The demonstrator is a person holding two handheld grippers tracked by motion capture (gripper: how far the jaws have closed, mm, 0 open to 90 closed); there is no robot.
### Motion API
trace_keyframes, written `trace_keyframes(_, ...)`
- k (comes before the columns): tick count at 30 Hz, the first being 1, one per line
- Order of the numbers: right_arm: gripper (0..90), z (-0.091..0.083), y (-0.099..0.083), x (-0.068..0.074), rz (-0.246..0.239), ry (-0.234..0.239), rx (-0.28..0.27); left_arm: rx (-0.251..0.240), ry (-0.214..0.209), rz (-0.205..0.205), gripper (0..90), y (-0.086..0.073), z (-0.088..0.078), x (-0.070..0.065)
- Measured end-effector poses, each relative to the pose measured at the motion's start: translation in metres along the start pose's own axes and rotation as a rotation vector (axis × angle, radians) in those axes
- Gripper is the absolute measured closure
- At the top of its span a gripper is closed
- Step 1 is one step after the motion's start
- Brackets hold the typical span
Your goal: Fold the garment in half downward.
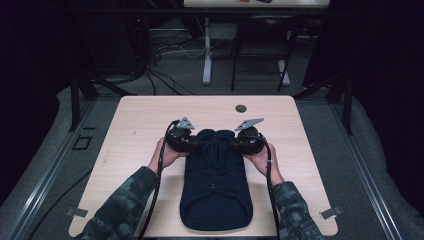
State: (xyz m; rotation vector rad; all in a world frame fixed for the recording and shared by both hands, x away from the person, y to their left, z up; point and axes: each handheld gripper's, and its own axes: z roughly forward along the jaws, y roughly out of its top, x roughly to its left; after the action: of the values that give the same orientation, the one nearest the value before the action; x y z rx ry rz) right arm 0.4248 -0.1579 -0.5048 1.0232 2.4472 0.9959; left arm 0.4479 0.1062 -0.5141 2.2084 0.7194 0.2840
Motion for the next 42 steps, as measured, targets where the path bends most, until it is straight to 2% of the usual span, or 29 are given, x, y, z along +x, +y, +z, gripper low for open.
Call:
trace_keyframes(4, 73.2, -0.007, -0.001, 0.000, 0.012, 0.017, -0.019, -0.034, 0.027, 0.061, 66.8, 0.005, -0.008, -0.007)
trace_keyframes(7, 69.7, -0.011, -0.002, -0.001, 0.045, 0.030, -0.029, -0.090, 0.051, 0.139, 67.9, 0.007, -0.014, -0.013)
trace_keyframes(9, 66.1, -0.011, -0.004, -0.004, 0.074, 0.054, -0.031, -0.110, 0.053, 0.155, 68.4, 0.009, -0.016, -0.016)
trace_keyframes(11, 65.0, -0.011, -0.005, -0.006, 0.084, 0.063, -0.031, -0.109, 0.056, 0.170, 68.5, 0.010, -0.017, -0.017)
trace_keyframes(12, 62.5, -0.011, -0.007, -0.009, 0.112, 0.082, -0.035, -0.110, 0.057, 0.177, 68.6, 0.010, -0.017, -0.019)
trace_keyframes(16, 62.7, -0.012, -0.008, -0.011, 0.122, 0.088, -0.039, -0.110, 0.060, 0.192, 68.7, 0.011, -0.018, -0.020)
trace_keyframes(18, 69.6, -0.014, -0.007, -0.009, 0.094, 0.067, -0.058, -0.106, 0.061, 0.193, 68.7, 0.011, -0.020, -0.019)
trace_keyframes(21, 74.2, -0.019, -0.004, -0.005, 0.062, 0.041, -0.081, -0.109, 0.060, 0.186, 68.6, 0.011, -0.021, -0.018)
trace_keyframes(25, 76.7, -0.022, 0.000, 0.003, -0.003, 0.001, -0.082, -0.084, 0.050, 0.176, 68.0, 0.011, -0.024, -0.017)
trace_keyframes(26, 76.7, -0.022, 0.000, 0.003, -0.003, 0.001, -0.082, -0.084, 0.050, 0.176, 67.6, 0.011, -0.024, -0.017)
trace_keyframes(27, 77.3, -0.024, 0.002, 0.008, -0.040, -0.019, -0.084, -0.068, 0.047, 0.172, 67.2, 0.011, -0.025, -0.017)
trace_keyframes(30, 77.8, -0.029, 0.005, 0.014, -0.080, -0.043, -0.100, -0.060, 0.042, 0.166, 65.0, 0.011, -0.028, -0.016)
trace_keyframes(31, 77.8, -0.029, 0.005, 0.014, -0.080, -0.043, -0.100, -0.060, 0.034, 0.156, 65.0, 0.011, -0.029, -0.015)
trace_keyframes(33, 78.3, -0.034, 0.007, 0.019, -0.118, -0.059, -0.128, -0.046, 0.018, 0.150, 62.9, 0.011, -0.030, -0.013)
trace_keyframes(34, 78.3, -0.034, 0.007, 0.019, -0.118, -0.059, -0.128, -0.037, 0.014, 0.149, 62.9, 0.011, -0.031, -0.013)
trace_keyframes(36, 78.4, -0.037, 0.006, 0.025, -0.169, -0.088, -0.152, -0.007, 0.012, 0.176, 62.8, 0.013, -0.033, -0.014)
trace_keyframes(39, 78.4, -0.038, 0.002, 0.029, -0.219, -0.106, -0.165, -0.021, 0.040, 0.211, 65.5, 0.014, -0.035, -0.017)
trace_keyframes(40, 78.2, -0.038, 0.001, 0.029, -0.223, -0.093, -0.162, -0.030, 0.049, 0.217, 66.7, 0.014, -0.035, -0.018)
trace_keyframes(42, 77.3, -0.039, -0.001, 0.025, -0.193, -0.063, -0.171, -0.052, 0.052, 0.230, 68.4, 0.015, -0.035, -0.019)
